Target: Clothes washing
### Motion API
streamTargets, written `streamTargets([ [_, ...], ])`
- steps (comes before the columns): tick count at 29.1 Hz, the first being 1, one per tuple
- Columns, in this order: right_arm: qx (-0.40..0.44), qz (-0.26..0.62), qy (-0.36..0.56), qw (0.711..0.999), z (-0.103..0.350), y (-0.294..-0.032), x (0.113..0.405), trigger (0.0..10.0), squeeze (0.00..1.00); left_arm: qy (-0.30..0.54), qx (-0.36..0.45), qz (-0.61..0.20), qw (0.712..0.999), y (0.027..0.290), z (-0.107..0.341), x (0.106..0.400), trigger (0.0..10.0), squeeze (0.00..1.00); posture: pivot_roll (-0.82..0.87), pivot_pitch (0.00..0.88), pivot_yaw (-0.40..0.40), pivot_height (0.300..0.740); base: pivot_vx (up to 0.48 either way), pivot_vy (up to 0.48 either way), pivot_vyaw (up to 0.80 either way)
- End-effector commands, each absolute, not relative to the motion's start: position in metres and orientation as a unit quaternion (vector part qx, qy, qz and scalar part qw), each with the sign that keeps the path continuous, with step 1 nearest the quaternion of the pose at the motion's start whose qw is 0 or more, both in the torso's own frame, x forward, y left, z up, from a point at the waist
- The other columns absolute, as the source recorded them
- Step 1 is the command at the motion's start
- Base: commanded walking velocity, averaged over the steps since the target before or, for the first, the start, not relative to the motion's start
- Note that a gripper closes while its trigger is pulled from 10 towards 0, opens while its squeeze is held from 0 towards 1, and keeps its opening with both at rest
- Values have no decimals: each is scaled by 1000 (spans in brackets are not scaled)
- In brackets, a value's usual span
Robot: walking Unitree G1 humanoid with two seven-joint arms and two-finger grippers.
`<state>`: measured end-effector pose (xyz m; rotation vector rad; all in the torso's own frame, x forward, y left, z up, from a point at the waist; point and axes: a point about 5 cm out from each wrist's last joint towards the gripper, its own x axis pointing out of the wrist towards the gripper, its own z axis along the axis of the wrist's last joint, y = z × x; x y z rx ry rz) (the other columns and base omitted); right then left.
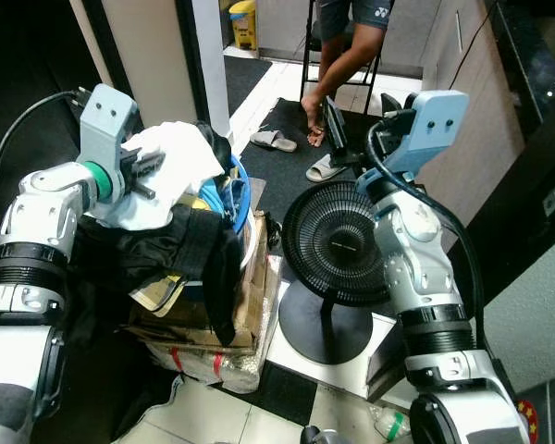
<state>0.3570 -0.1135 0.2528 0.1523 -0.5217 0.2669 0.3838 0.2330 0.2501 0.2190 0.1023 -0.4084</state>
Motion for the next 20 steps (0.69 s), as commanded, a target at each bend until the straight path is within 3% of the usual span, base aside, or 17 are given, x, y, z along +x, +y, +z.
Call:
streamTargets([
  [1, 76, 128, -256, 955, 251, -114, 357, 10000, 0, 21, 83, -220, 972, 227, 262, 381, 0, 0, 103, 19, 64, 740, 0, 0, 0],
  [3, 77, 128, -258, 955, 252, -115, 356, 10000, 0, -36, 25, -246, 968, 217, 283, 375, 0, 0, 101, 20, 63, 740, 0, 0, 0],
  [4, 77, 128, -259, 954, 253, -115, 356, 10000, 0, -71, 4, -263, 962, 211, 295, 369, 10000, 0, 100, 21, 63, 740, 0, 0, 0],
  [9, 78, 128, -263, 953, 255, -115, 356, 10000, 0, -123, -16, -301, 946, 196, 311, 357, 10000, 0, 99, 22, 59, 740, 0, 0, 0],
  [13, 78, 129, -279, 948, 266, -116, 355, 10000, 0, -249, -51, -372, 893, 153, 348, 331, 10000, 0, 94, 24, 51, 740, 0, 0, 0],
  [14, 78, 129, -279, 948, 266, -116, 355, 10000, 0, -249, -51, -372, 893, 153, 348, 331, 10000, 0, 94, 24, 51, 740, 0, 0, 0],
  [16, 76, 127, -290, 945, 273, -117, 354, 10000, 0, -310, -98, -409, 853, 139, 374, 317, 10000, 0, 94, 24, 51, 740, 0, 0, 0],
  [19, 75, 125, -295, 944, 276, -118, 354, 10000, 0, -318, -117, -426, 839, 136, 381, 312, 10000, 0, 94, 24, 51, 740, 0, 0, 0],
  [20, 75, 124, -298, 943, 278, -119, 353, 10000, 0, -303, -79, -419, 852, 130, 374, 314, 10000, 0, 94, 24, 51, 740, 0, 0, 0],
])
